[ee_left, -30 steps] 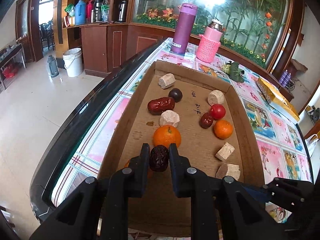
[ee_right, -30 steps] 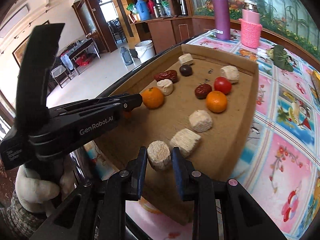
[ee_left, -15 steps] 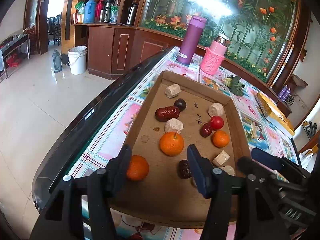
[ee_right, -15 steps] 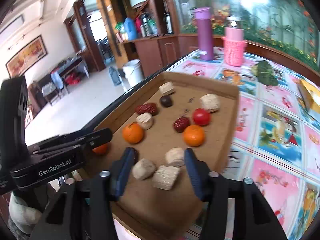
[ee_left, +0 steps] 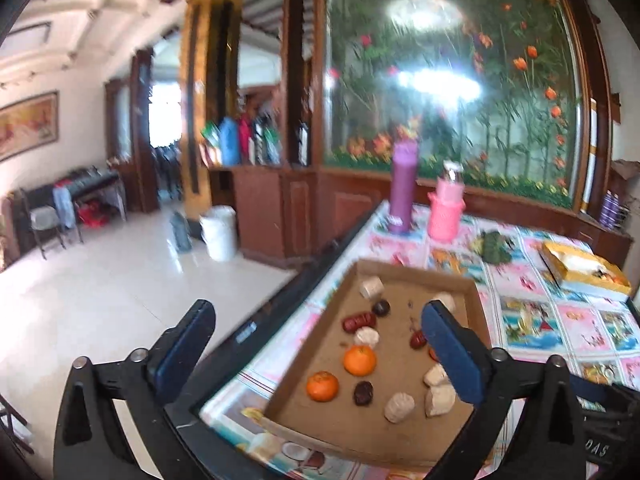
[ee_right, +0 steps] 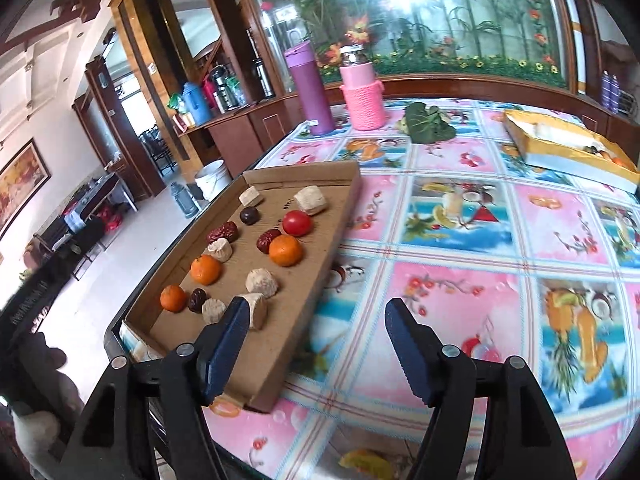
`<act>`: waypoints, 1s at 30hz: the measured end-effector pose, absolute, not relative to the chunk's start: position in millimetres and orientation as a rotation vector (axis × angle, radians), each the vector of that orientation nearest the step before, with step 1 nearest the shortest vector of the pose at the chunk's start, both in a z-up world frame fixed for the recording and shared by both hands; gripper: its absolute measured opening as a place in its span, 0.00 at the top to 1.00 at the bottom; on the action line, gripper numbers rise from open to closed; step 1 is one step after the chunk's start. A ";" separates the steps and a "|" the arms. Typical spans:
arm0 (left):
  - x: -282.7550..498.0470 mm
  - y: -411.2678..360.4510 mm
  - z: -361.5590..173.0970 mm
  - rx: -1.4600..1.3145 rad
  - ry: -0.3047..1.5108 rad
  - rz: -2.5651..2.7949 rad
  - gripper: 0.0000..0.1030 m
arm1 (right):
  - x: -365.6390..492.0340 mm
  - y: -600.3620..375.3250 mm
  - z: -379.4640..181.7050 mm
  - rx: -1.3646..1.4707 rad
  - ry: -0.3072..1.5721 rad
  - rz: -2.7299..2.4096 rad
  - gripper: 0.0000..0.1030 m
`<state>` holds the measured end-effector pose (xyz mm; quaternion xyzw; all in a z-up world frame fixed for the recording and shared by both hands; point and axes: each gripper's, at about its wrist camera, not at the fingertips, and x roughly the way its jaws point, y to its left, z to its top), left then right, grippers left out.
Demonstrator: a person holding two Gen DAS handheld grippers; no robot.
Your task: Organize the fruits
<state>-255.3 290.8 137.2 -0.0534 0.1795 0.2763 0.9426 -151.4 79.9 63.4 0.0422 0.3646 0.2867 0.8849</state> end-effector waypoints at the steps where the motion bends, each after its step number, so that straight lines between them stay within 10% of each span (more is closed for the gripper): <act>1: -262.2 286.3 139.6 -0.101 0.339 0.585 0.00 | -154.9 75.6 62.8 0.095 0.757 0.595 0.27; 30: -312.9 220.3 122.7 -0.040 0.437 0.449 0.00 | -280.8 80.5 68.9 -0.125 0.563 0.474 0.11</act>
